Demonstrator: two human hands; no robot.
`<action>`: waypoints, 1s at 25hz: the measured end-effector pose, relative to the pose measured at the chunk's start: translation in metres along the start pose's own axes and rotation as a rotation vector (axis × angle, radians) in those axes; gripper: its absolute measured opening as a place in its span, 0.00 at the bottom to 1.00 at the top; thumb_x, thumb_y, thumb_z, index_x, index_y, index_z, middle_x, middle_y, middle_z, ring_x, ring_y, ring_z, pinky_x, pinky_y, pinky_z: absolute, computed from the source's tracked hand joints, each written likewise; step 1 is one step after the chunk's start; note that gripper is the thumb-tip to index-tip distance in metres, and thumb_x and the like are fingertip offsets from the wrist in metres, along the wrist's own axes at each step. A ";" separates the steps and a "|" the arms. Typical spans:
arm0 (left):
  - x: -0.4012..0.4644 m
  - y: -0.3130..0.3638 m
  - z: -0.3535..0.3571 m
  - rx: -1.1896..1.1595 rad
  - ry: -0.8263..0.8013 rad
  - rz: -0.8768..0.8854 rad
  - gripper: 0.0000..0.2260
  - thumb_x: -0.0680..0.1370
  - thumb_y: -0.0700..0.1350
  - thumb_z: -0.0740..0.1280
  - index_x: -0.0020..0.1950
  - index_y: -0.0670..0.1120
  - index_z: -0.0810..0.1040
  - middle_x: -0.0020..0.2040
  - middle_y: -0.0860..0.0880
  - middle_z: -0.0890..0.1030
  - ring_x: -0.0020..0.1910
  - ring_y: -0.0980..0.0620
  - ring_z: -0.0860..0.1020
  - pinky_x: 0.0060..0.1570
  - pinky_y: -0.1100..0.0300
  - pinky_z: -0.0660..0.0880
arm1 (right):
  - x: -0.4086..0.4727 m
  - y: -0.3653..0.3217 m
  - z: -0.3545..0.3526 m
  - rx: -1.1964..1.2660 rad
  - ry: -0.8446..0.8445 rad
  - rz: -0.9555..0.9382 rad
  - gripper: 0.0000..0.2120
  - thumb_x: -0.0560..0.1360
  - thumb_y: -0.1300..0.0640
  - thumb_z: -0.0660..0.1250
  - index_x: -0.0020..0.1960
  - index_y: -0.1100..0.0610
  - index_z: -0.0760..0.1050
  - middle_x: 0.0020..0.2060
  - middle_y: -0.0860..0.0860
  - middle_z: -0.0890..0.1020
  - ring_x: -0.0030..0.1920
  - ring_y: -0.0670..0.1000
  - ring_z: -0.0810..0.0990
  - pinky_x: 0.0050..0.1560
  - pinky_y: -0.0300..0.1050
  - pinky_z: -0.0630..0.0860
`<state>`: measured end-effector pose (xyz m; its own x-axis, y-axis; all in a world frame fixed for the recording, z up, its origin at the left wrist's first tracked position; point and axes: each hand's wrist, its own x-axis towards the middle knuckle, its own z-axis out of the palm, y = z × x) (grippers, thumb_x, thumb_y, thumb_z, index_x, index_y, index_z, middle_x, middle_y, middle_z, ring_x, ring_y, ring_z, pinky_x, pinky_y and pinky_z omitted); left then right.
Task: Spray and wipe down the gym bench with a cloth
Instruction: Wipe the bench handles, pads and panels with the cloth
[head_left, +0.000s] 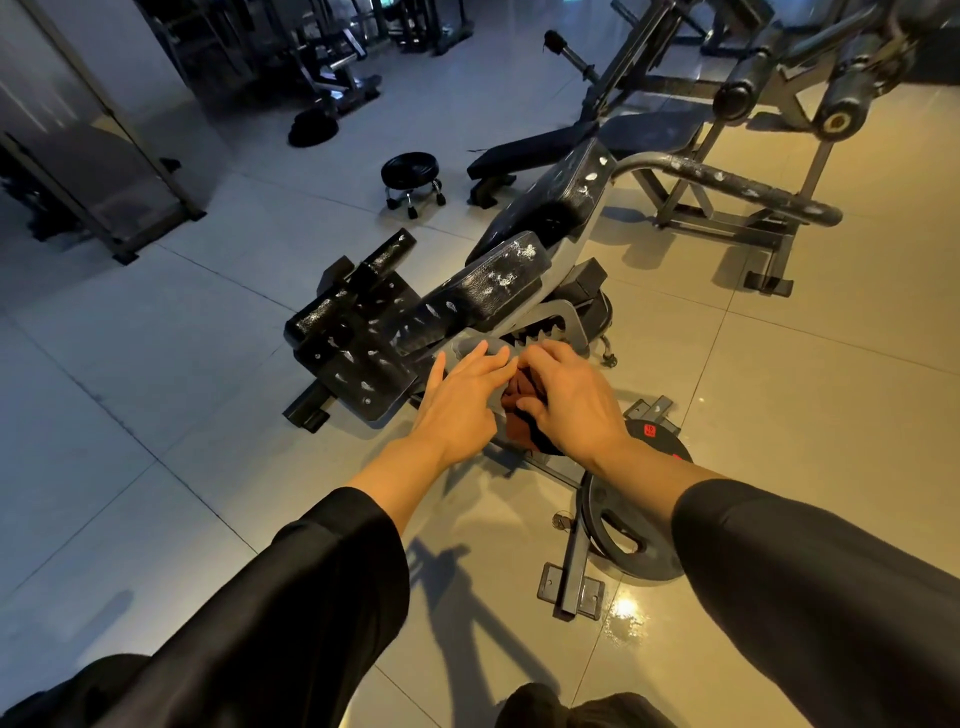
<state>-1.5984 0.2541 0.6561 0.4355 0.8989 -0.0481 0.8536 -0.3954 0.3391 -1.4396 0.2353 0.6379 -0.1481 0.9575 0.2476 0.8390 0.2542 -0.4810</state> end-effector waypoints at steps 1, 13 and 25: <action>0.000 0.001 0.000 0.006 0.002 -0.003 0.34 0.74 0.31 0.60 0.77 0.52 0.58 0.78 0.55 0.56 0.78 0.54 0.45 0.72 0.47 0.33 | 0.004 0.000 0.000 -0.025 -0.018 0.008 0.17 0.72 0.55 0.72 0.57 0.56 0.72 0.57 0.55 0.75 0.55 0.60 0.76 0.47 0.52 0.74; 0.001 0.004 0.005 0.090 0.031 0.000 0.33 0.75 0.34 0.62 0.77 0.52 0.58 0.78 0.55 0.55 0.78 0.54 0.46 0.69 0.51 0.30 | -0.029 0.019 -0.019 -0.003 0.044 0.039 0.13 0.71 0.57 0.73 0.53 0.57 0.74 0.45 0.55 0.81 0.45 0.60 0.79 0.41 0.50 0.73; -0.025 0.034 0.033 0.081 0.212 0.060 0.30 0.76 0.35 0.61 0.77 0.49 0.59 0.78 0.50 0.57 0.78 0.53 0.48 0.73 0.54 0.35 | -0.029 0.022 -0.019 0.050 -0.047 0.084 0.11 0.70 0.59 0.72 0.50 0.57 0.74 0.47 0.54 0.81 0.49 0.59 0.79 0.44 0.48 0.71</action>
<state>-1.5712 0.2119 0.6382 0.4240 0.8894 0.1710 0.8517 -0.4558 0.2587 -1.4068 0.2108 0.6356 -0.1033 0.9808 0.1655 0.8226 0.1778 -0.5401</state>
